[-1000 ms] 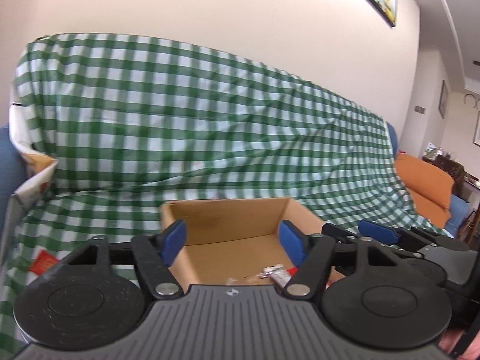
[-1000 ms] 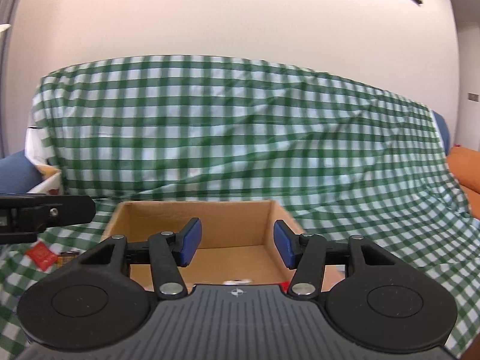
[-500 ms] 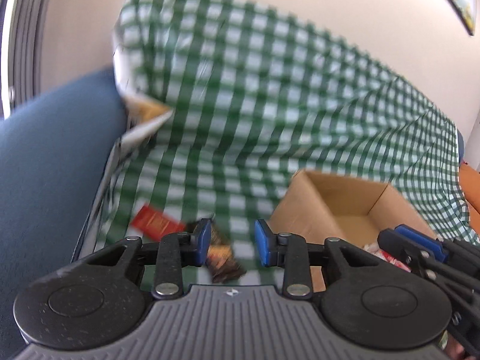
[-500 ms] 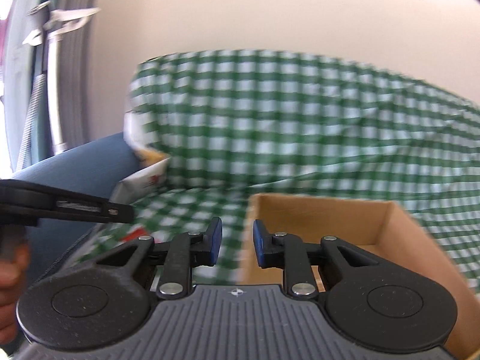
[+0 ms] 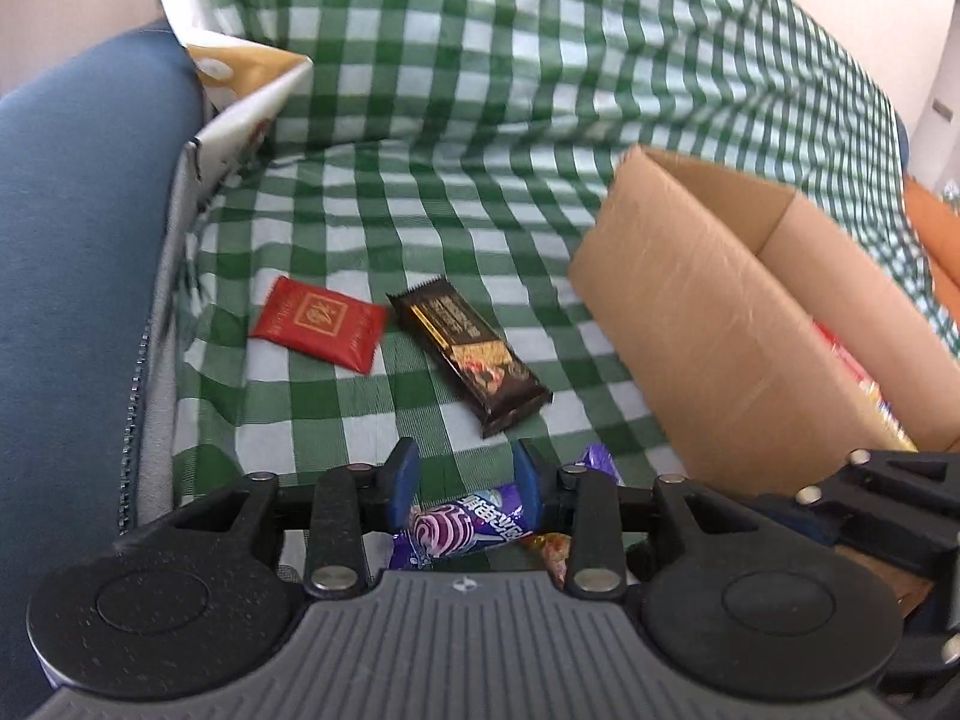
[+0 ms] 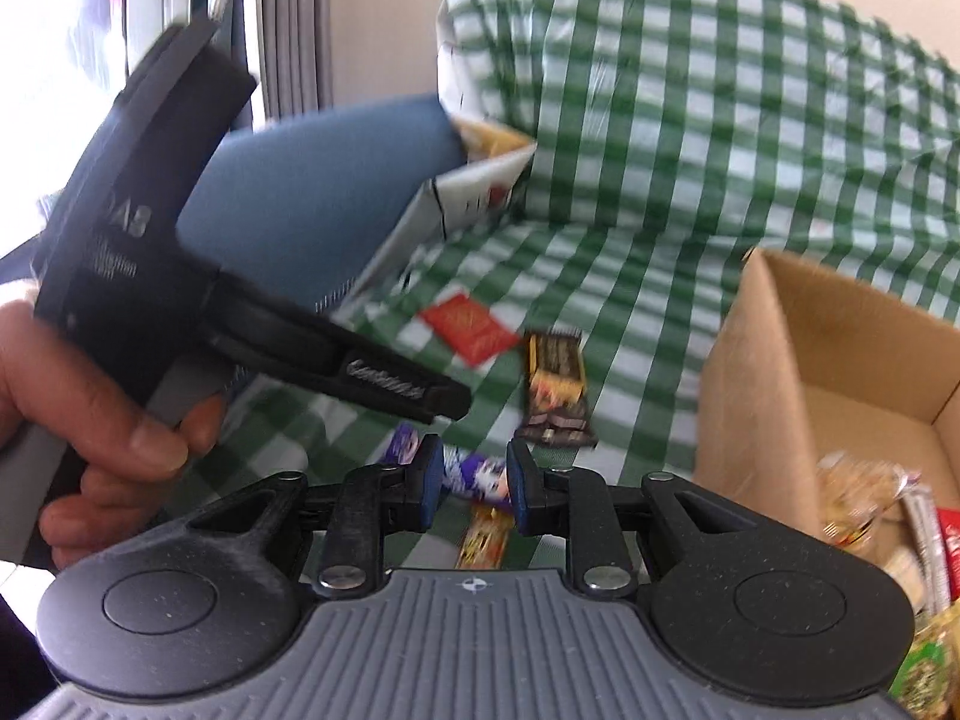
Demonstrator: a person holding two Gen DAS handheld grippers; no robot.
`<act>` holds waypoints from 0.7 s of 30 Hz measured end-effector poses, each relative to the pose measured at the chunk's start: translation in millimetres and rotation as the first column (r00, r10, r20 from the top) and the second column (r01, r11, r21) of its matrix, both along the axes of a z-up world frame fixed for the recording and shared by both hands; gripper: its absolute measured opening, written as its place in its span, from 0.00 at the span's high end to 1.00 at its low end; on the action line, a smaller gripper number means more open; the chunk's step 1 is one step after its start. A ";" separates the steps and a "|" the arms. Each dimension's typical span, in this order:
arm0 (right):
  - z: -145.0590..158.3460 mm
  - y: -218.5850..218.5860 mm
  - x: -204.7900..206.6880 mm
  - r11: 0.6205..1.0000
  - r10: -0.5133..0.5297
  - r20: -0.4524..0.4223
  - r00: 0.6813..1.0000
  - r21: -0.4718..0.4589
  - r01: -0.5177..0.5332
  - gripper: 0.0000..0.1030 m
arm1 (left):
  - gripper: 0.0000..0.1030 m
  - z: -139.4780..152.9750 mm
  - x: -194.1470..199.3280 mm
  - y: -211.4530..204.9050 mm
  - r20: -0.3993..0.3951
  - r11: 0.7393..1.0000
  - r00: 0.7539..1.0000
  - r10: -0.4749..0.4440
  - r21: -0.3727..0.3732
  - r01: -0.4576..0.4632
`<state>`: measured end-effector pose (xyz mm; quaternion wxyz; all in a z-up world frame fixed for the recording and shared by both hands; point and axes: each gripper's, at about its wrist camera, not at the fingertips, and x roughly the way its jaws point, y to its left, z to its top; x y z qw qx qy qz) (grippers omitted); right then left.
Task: Organize snacks
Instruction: 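Close the left gripper on the purple candy bar while the right tool reaches the red pastry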
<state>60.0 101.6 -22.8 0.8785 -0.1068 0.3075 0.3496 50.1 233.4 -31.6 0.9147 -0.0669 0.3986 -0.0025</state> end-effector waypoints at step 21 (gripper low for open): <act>-50.1 12.7 23.5 0.985 -0.110 -0.246 0.963 -0.156 0.072 0.81 | 0.81 -36.4 23.4 -25.5 -0.146 0.989 0.985 -0.089 0.103 0.105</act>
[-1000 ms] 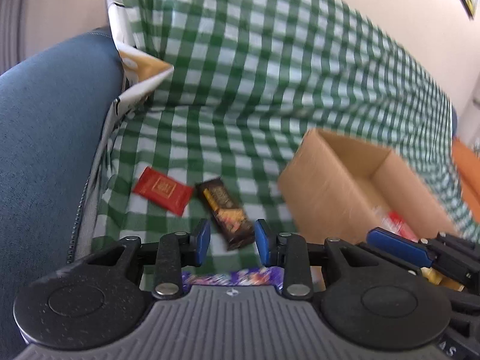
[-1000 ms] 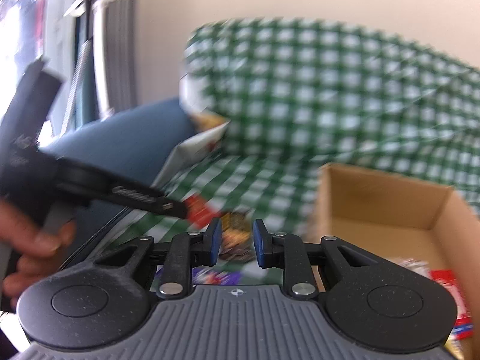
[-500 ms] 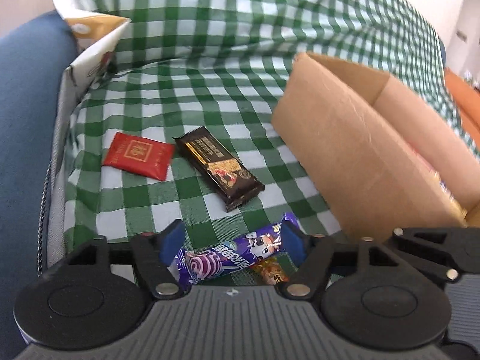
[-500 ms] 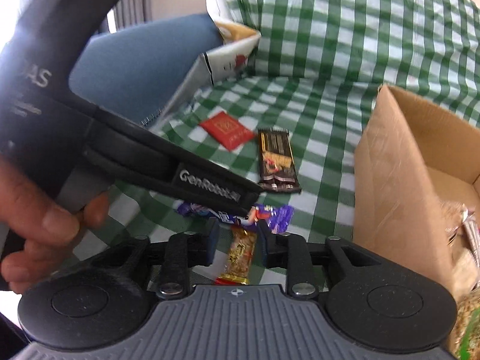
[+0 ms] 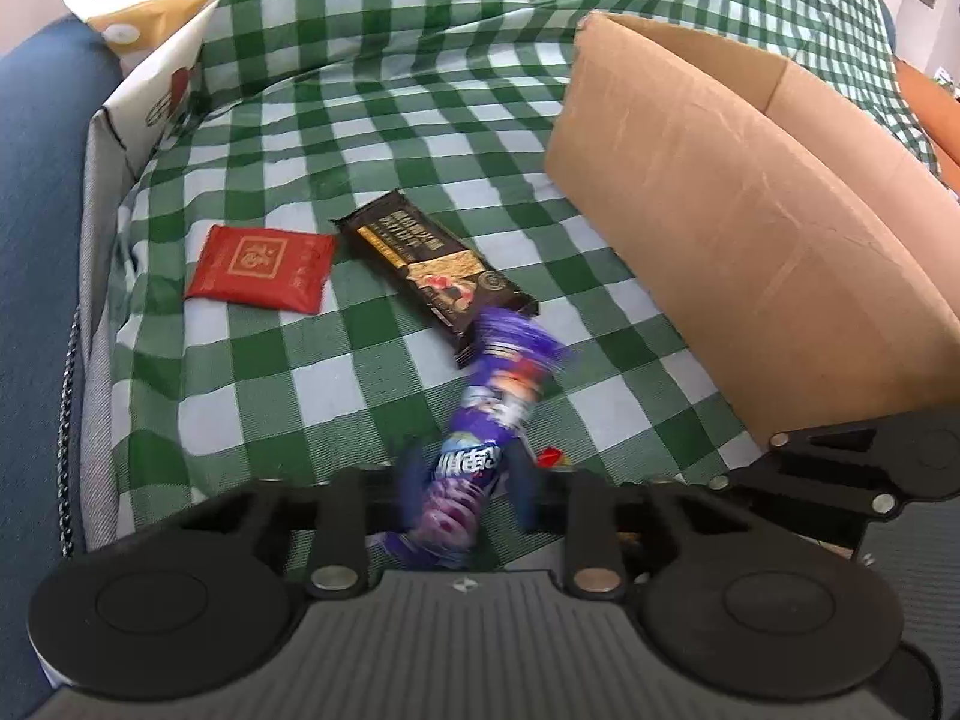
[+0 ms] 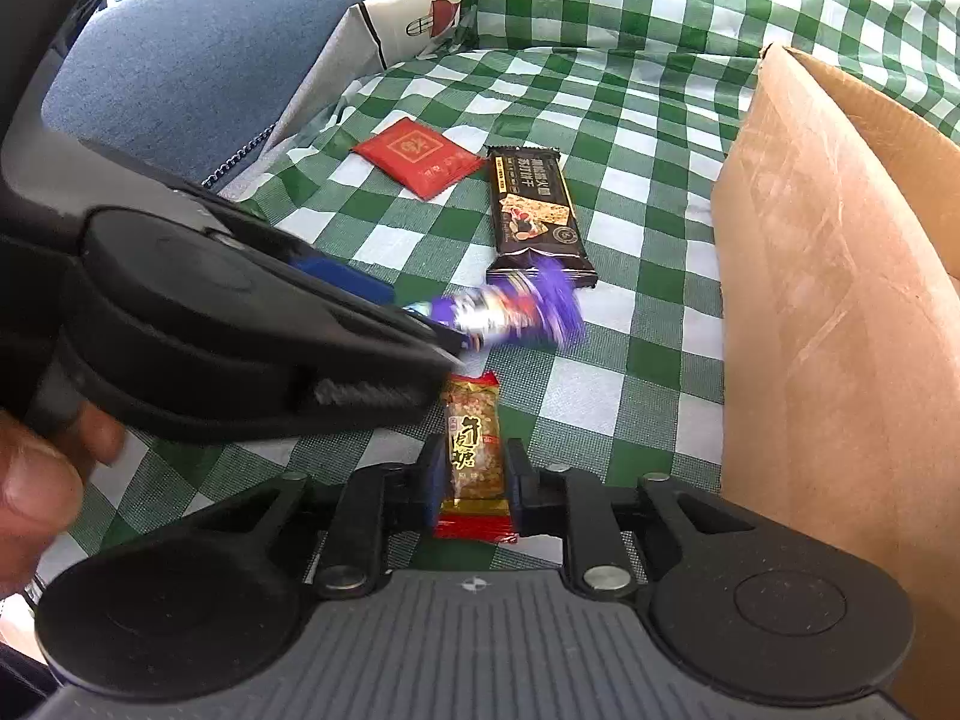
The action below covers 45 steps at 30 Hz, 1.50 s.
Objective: Organize snacks
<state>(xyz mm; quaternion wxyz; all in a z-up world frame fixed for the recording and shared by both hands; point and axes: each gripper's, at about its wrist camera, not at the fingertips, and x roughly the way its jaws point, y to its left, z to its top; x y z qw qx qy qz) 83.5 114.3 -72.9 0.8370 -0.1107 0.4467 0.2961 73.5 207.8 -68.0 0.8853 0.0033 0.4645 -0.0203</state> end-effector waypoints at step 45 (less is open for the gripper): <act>111.6 -159.0 13.6 0.934 -0.262 0.382 0.886 0.331 0.133 0.83 | 0.85 142.0 -65.4 -8.8 0.333 0.871 0.823 0.461 -0.347 -0.348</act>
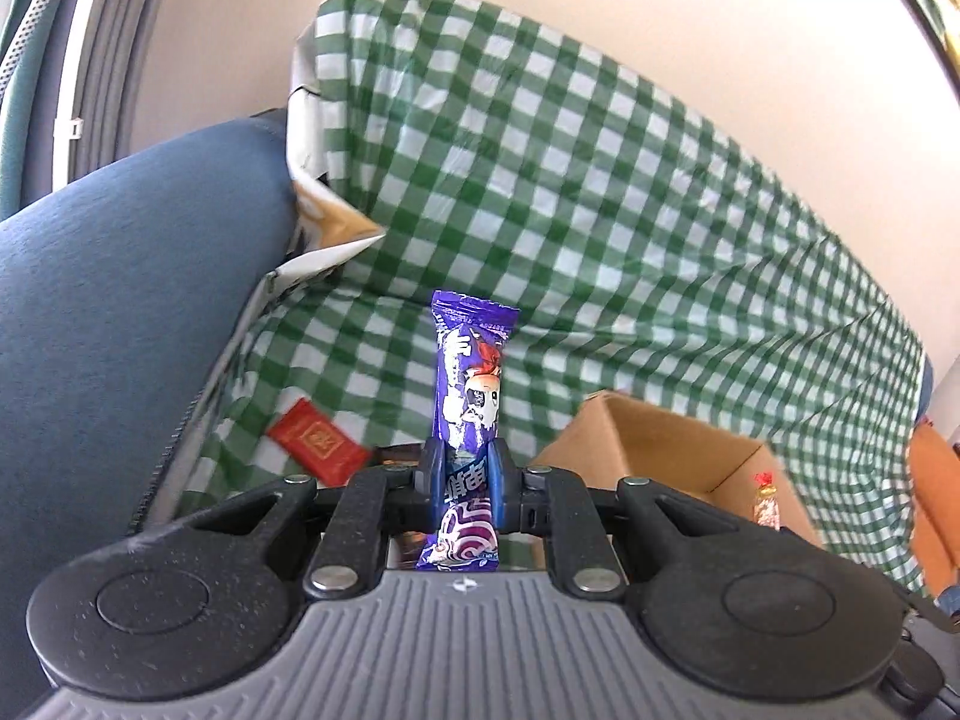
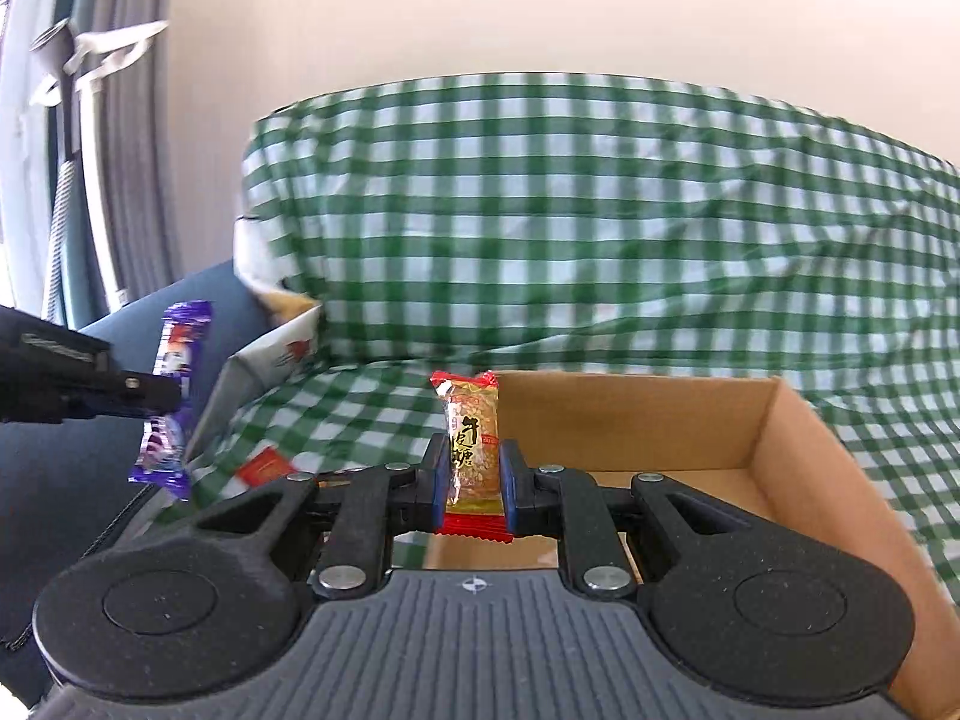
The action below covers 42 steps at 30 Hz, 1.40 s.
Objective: Organize snacks
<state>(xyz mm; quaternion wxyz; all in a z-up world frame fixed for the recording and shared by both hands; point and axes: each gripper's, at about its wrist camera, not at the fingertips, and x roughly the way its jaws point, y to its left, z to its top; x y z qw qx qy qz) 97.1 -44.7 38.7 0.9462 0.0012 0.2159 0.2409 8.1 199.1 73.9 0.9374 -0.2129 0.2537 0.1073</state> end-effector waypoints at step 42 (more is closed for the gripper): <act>-7.3 -92.1 27.3 0.963 -0.271 0.022 0.962 -0.009 0.271 0.83 | 0.85 -12.4 63.7 -115.9 0.096 0.959 0.956 -0.278 0.077 0.271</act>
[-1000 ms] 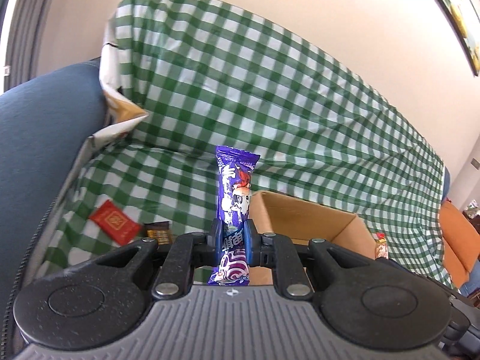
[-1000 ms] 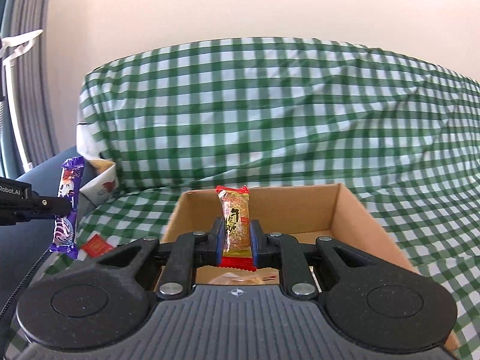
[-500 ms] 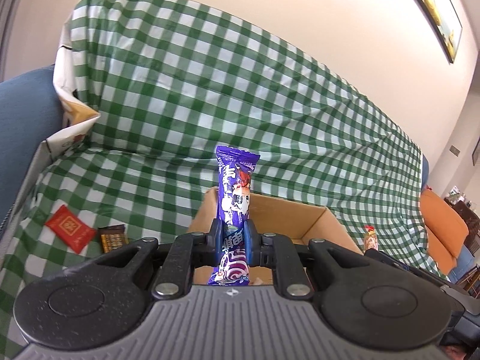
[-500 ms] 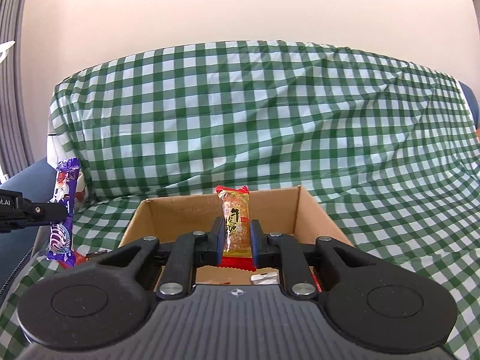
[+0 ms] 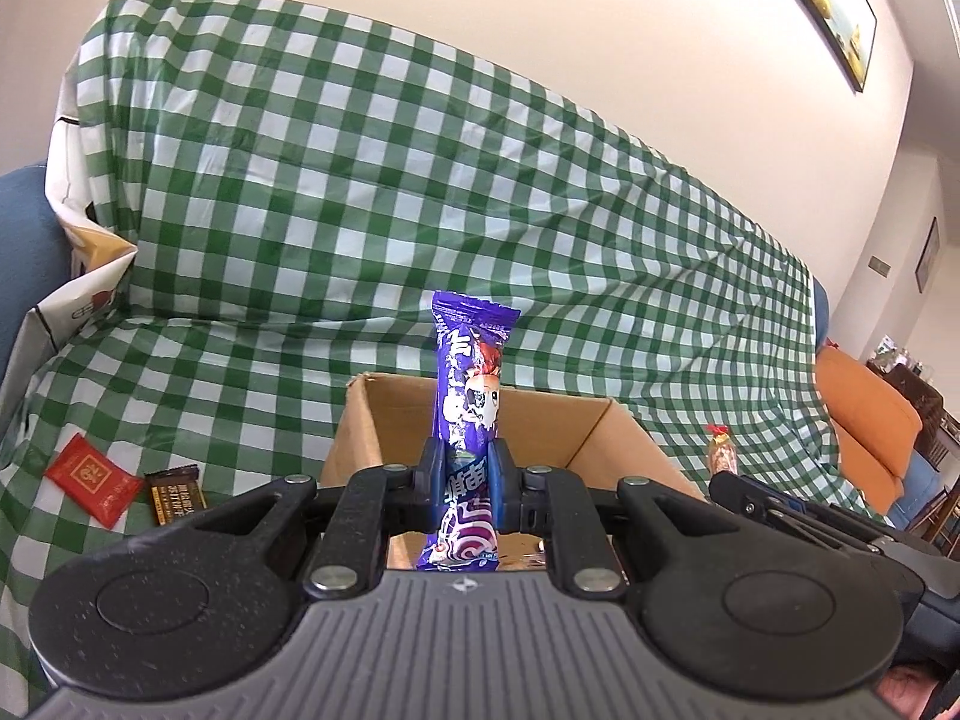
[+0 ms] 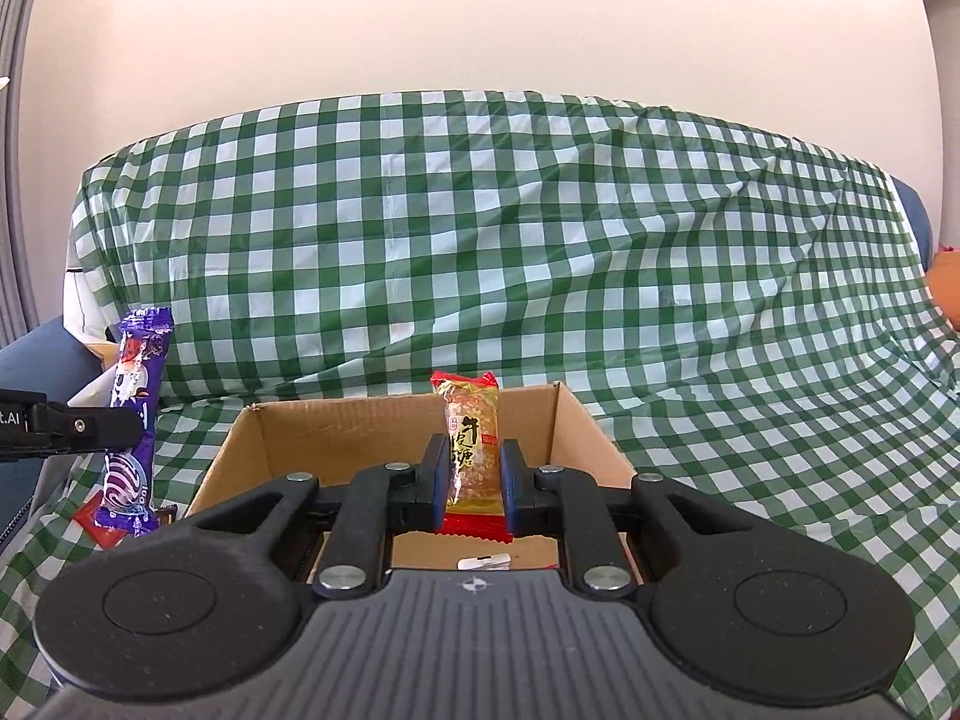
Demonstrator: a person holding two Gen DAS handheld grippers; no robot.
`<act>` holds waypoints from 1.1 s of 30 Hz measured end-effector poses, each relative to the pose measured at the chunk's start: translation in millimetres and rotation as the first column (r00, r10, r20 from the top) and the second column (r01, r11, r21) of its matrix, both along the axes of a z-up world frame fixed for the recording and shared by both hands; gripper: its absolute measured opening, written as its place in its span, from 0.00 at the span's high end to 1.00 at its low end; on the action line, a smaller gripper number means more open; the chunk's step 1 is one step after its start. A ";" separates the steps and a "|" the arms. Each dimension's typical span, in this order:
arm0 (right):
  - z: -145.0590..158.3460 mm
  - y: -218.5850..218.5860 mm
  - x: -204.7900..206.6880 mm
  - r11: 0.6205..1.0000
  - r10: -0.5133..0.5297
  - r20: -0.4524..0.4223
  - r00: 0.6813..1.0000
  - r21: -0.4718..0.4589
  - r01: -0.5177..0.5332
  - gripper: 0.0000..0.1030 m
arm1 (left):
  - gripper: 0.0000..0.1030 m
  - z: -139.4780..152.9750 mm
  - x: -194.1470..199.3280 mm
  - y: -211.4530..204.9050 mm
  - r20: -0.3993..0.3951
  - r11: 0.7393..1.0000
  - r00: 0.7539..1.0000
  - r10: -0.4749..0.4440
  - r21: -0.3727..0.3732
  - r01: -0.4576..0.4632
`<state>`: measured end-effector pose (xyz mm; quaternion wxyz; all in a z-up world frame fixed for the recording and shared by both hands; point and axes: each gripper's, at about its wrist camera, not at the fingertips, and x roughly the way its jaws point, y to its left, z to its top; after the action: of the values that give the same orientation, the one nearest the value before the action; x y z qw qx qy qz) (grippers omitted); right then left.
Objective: Organize snacks
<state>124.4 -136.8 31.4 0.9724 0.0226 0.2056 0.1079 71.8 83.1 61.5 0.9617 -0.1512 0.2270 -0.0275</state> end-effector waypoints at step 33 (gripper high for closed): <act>0.4 5.2 -5.7 0.994 -0.099 0.016 0.995 -0.040 0.099 0.83 | 0.85 -6.4 7.8 -45.3 0.015 0.991 0.992 -0.128 0.053 0.127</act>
<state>118.6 -131.7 31.8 0.9782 0.0121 0.1996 0.0555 79.6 37.8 55.1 0.9636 -0.1110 0.2280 -0.0841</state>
